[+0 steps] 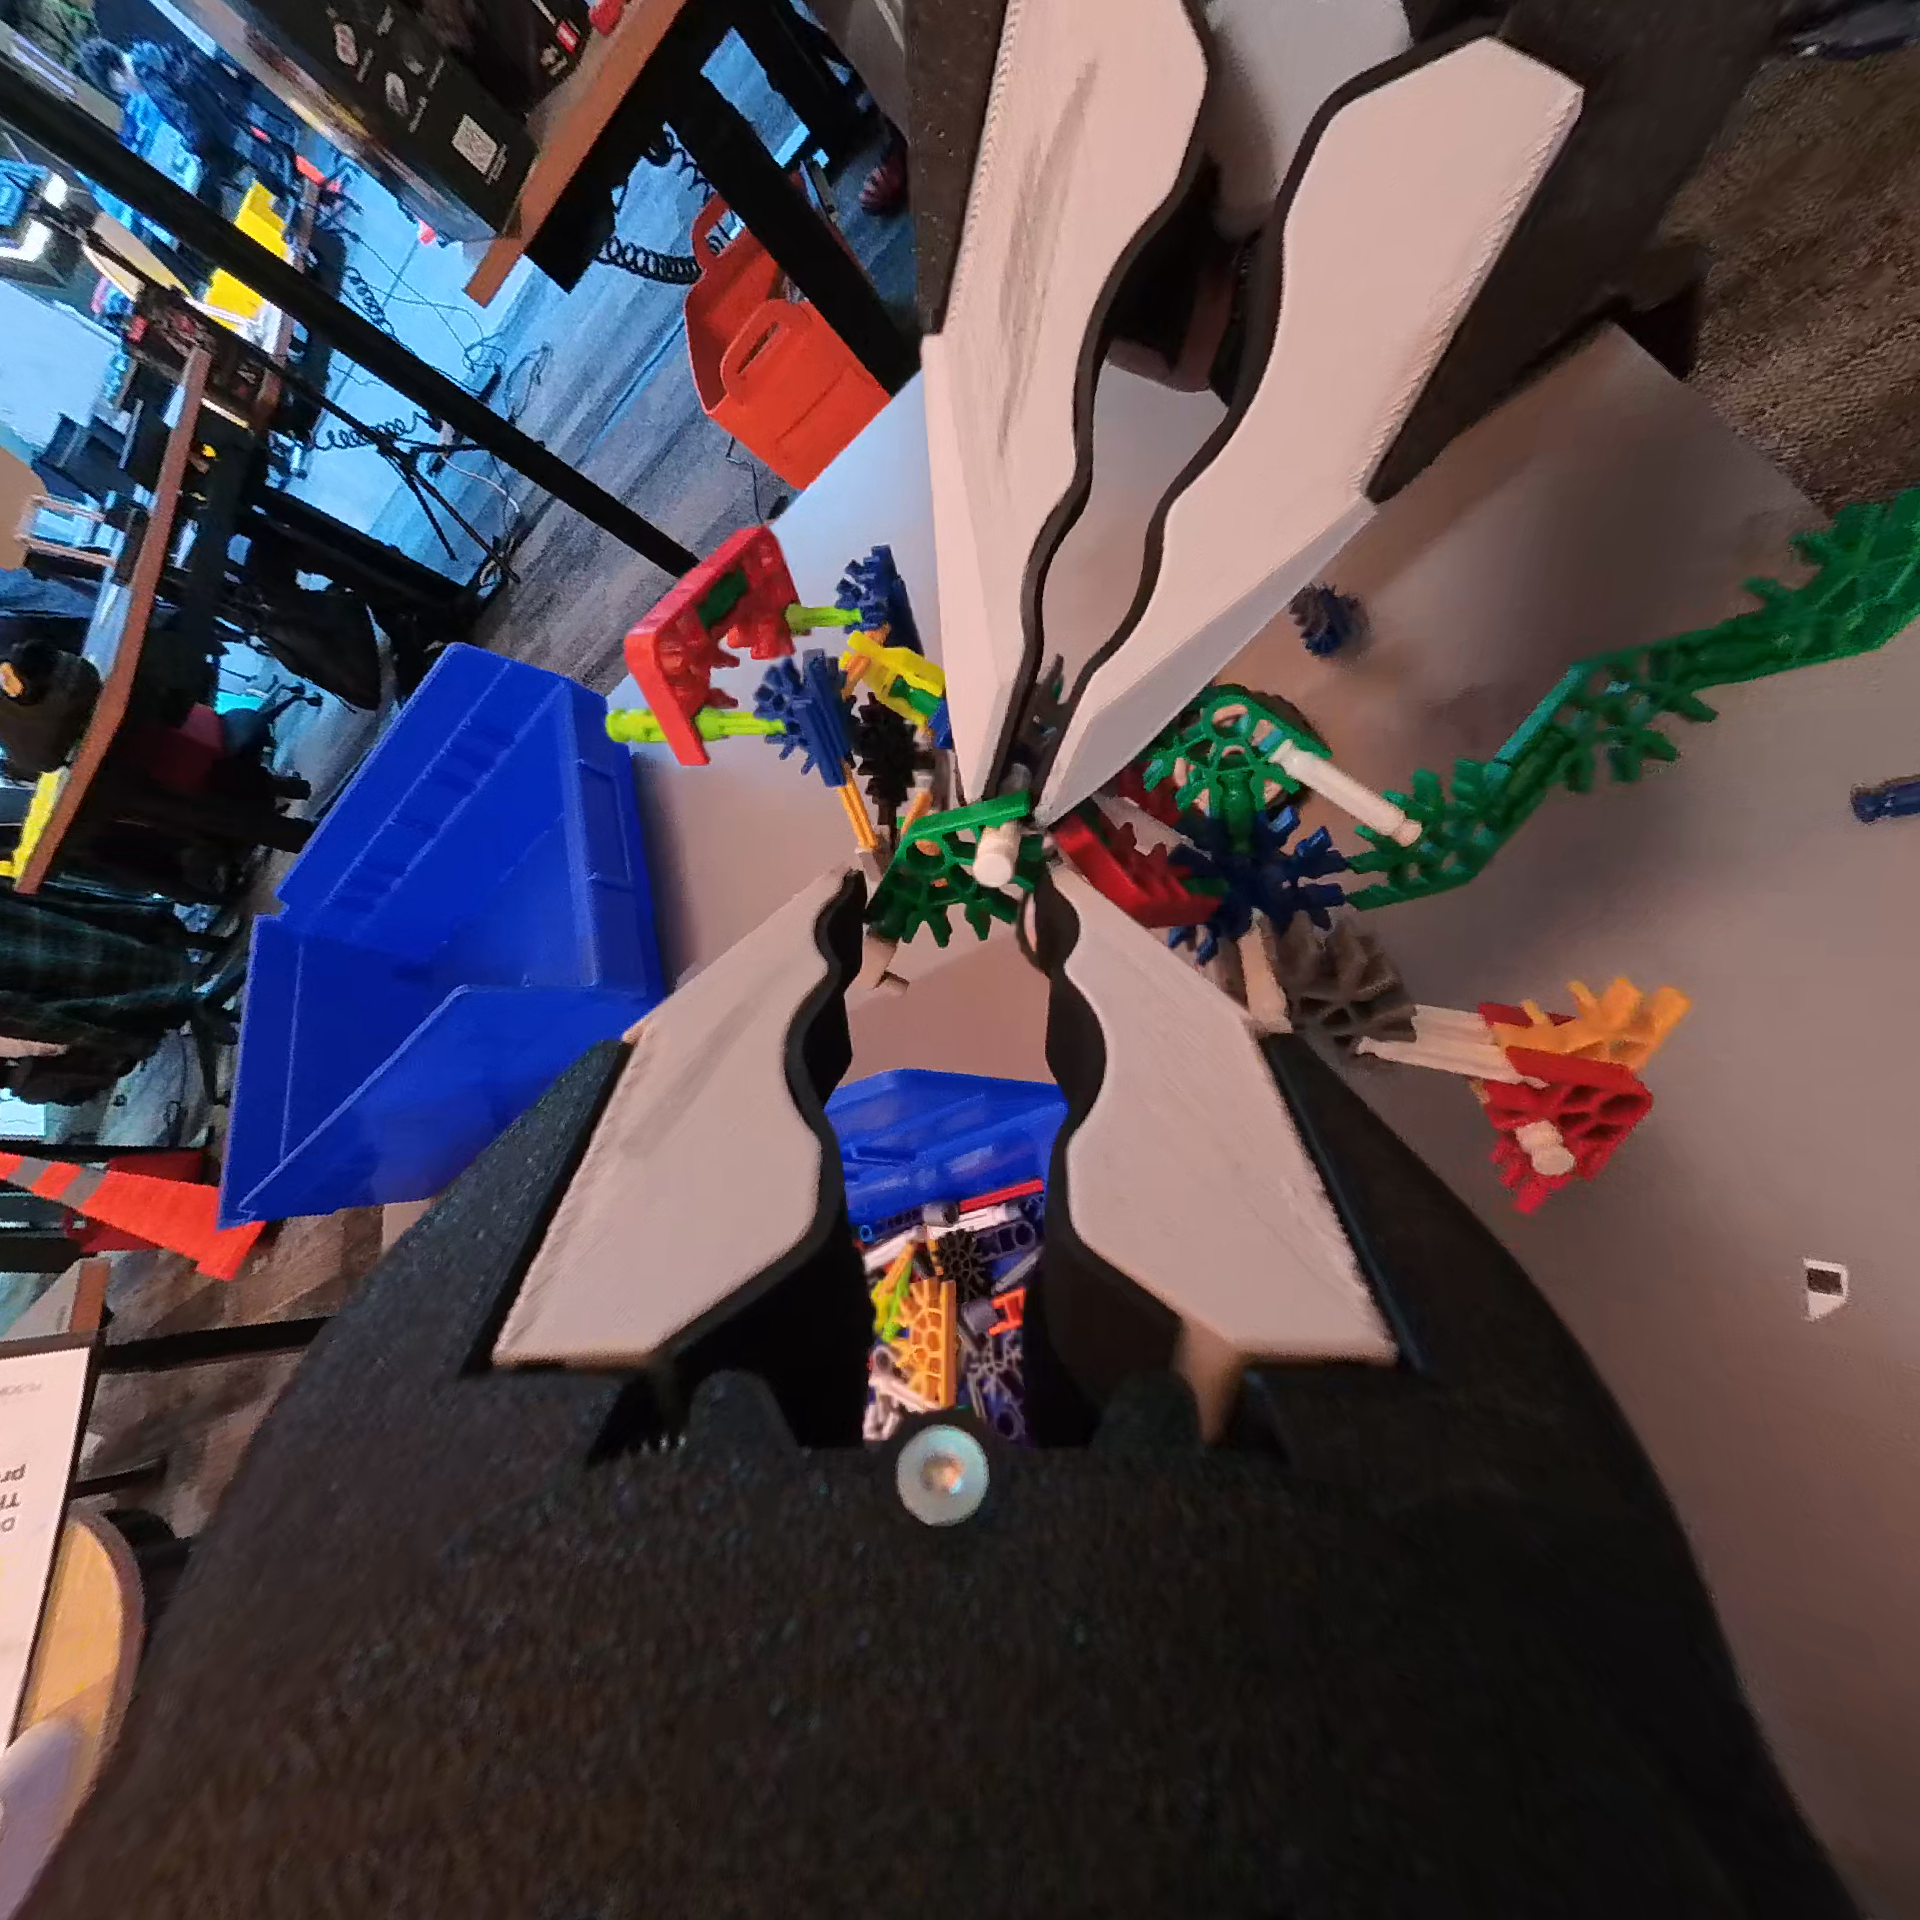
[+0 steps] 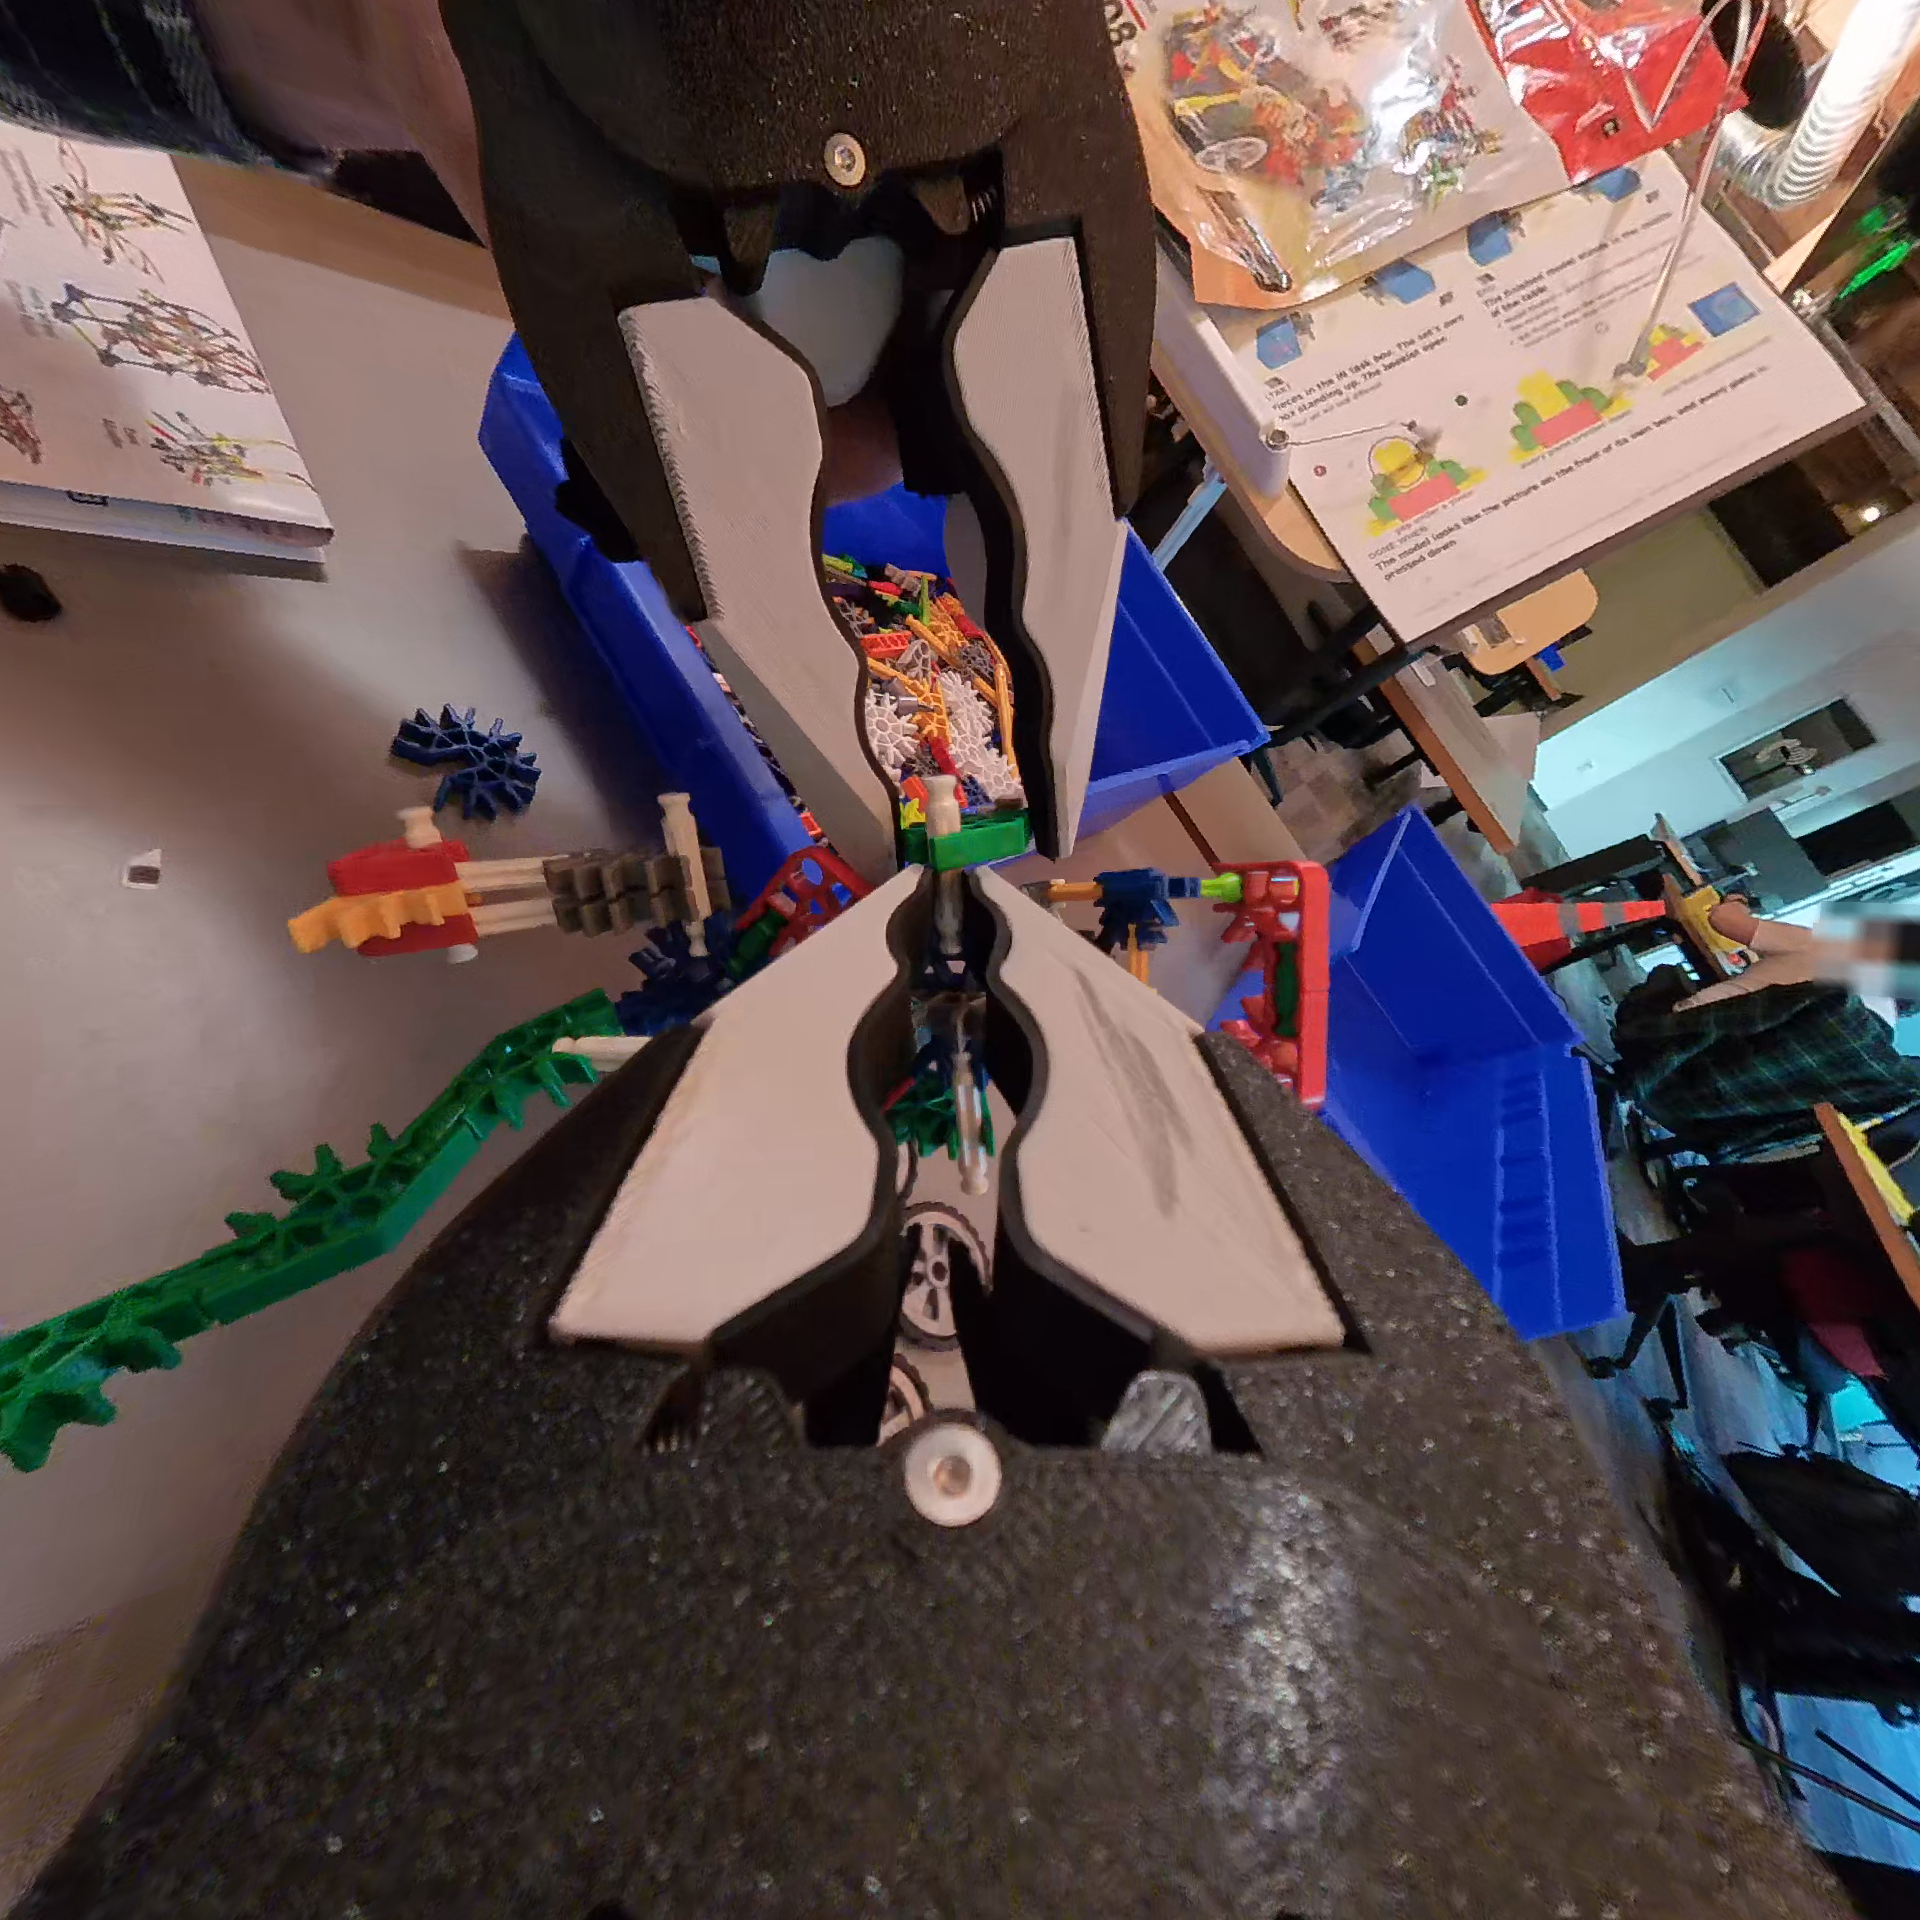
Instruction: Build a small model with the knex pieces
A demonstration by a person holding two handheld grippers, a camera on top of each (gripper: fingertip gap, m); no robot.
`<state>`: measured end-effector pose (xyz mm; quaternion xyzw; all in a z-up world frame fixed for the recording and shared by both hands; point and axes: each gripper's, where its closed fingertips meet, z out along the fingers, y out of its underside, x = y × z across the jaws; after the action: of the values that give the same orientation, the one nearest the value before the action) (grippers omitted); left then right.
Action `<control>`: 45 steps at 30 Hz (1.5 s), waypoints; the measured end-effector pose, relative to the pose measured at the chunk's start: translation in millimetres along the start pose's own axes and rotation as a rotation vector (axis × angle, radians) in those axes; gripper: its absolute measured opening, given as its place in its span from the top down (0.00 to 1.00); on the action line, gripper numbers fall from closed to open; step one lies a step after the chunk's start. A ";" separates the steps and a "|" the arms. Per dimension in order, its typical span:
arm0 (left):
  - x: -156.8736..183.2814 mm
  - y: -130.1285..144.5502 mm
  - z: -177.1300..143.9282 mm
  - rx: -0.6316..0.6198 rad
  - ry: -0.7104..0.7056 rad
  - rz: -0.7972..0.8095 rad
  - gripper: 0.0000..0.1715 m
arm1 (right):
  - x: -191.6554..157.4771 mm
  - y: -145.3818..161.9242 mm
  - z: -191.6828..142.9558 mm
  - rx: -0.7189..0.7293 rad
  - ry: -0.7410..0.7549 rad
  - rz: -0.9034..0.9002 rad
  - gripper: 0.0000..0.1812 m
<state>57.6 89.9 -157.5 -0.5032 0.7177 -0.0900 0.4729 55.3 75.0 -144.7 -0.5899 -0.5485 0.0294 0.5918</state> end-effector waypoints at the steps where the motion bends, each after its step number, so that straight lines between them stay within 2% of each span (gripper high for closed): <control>1: -1.3 -0.5 -0.3 0.004 -0.007 0.001 0.82 | 0.8 -0.7 -0.1 -0.001 0.004 -0.006 0.98; 10: -7.1 -0.3 2.2 0.006 -0.014 -0.071 0.83 | 7.4 -2.0 -0.7 -0.021 0.059 -0.026 0.99; 16: -11.4 2.9 3.3 -0.042 -0.063 -0.027 0.83 | 9.6 3.7 1.7 -0.043 0.066 0.034 0.98; 23: -10.5 0.1 1.6 -0.043 -0.073 0.013 0.84 | 11.9 5.0 -1.5 -0.058 0.041 0.062 0.93; 30: -14.5 -5.2 -3.5 -0.025 -0.095 0.027 0.84 | 39.8 3.4 -27.8 -0.042 0.108 0.121 0.90; 34: -9.0 -14.0 -3.2 -0.012 -0.094 0.068 0.84 | 45.7 9.3 -20.1 -0.084 0.106 0.122 0.89; 35: -7.7 -16.3 -3.3 -0.010 -0.095 0.080 0.85 | 43.8 11.9 -15.7 -0.100 0.089 0.117 0.89; 38: -7.0 -17.4 -3.8 -0.020 -0.104 0.103 0.86 | 42.2 19.5 -7.2 -0.141 0.050 0.113 0.98; 41: -9.1 -17.8 -5.6 -0.004 -0.102 0.084 0.86 | 44.6 17.4 -5.6 -0.122 0.033 0.165 0.99; 45: -14.9 -11.6 -7.3 -0.008 -0.091 0.007 0.84 | 50.2 15.7 -5.1 -0.113 0.084 0.204 0.99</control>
<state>60.0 93.8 -137.8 -0.5061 0.6974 -0.0626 0.5035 88.3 110.6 -123.8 -0.6757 -0.4612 0.0341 0.5741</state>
